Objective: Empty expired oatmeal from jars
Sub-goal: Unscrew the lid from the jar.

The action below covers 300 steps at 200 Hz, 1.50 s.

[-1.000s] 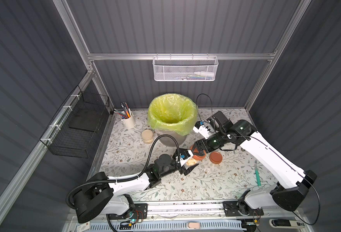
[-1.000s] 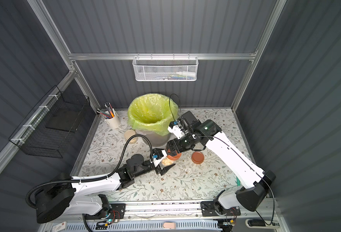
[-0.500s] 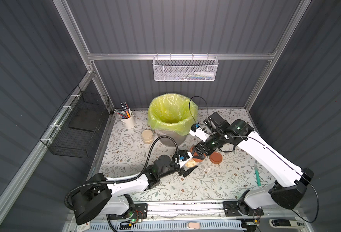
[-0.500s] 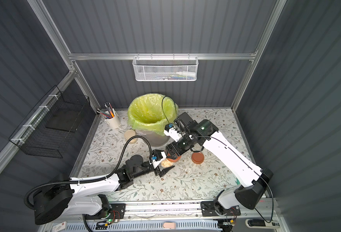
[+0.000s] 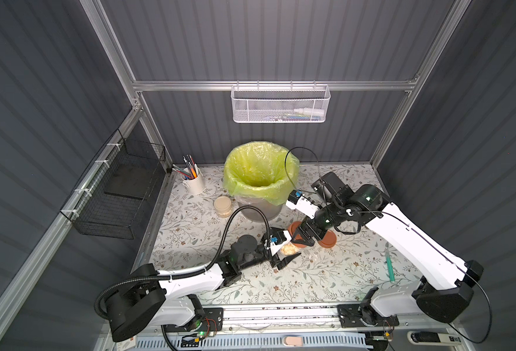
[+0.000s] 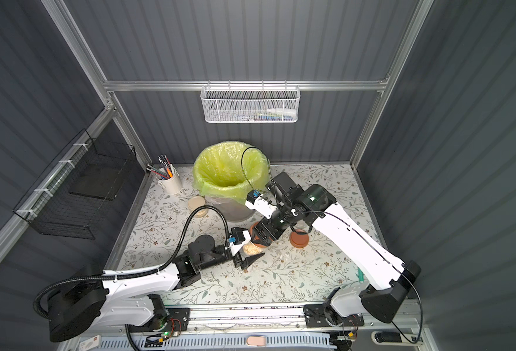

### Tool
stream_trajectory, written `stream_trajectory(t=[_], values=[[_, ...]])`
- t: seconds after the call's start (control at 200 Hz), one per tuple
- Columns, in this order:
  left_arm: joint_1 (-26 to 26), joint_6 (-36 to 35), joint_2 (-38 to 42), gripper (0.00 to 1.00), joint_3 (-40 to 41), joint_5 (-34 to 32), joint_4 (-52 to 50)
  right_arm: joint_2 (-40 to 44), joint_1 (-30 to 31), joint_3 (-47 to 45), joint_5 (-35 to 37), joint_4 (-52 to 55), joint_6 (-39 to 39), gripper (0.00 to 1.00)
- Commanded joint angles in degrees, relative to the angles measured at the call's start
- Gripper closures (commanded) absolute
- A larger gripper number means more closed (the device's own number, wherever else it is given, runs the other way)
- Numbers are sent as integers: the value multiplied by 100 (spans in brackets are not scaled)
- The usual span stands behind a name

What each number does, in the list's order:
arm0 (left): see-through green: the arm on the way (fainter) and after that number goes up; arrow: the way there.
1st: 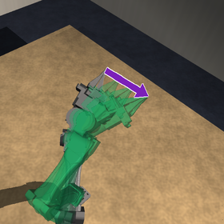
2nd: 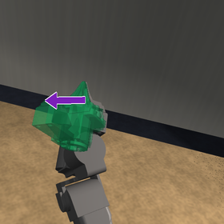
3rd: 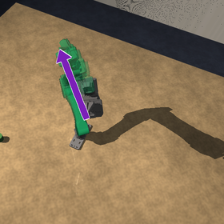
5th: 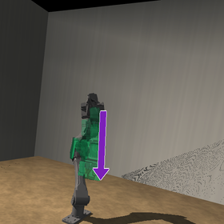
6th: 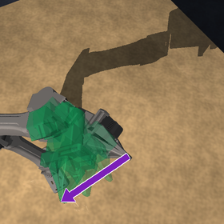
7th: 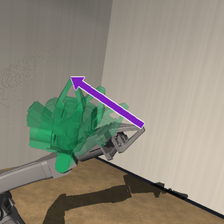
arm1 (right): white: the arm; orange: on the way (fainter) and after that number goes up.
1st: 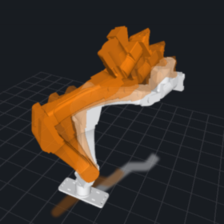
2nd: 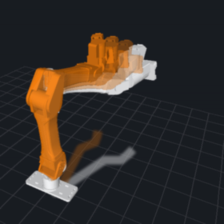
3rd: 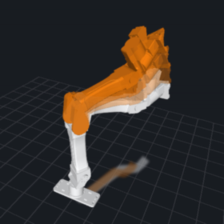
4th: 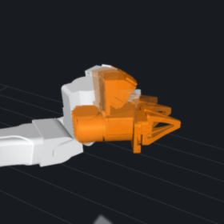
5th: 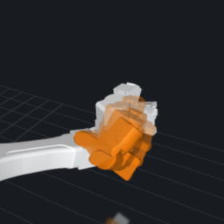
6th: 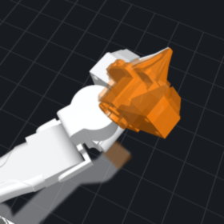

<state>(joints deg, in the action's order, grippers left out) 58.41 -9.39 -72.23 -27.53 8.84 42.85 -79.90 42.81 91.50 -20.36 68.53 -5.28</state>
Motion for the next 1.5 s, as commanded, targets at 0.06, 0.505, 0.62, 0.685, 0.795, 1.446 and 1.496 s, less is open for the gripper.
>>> stream_trajectory(t=[0.06,0.505,0.62,0.685,0.795,1.446,1.496], values=[[12,279,218,84,-340,61,1314,-118,175,-177,-416,168,-289,17],[13,262,169,86,-340,-23,1273,61,167,-374,-192,83,-333,7],[12,262,156,86,-340,-23,1278,110,167,-397,-106,57,-324,5],[12,262,156,86,-336,-40,1273,153,158,-397,-100,48,-303,3],[12,253,148,86,-332,-66,1270,308,149,-448,9,-7,-241,1],[14,54,77,87,-372,-329,1100,1543,12,-1162,648,-473,572,1],[12,21,71,88,-385,-361,1077,1814,-79,-1268,711,-595,769,1]])
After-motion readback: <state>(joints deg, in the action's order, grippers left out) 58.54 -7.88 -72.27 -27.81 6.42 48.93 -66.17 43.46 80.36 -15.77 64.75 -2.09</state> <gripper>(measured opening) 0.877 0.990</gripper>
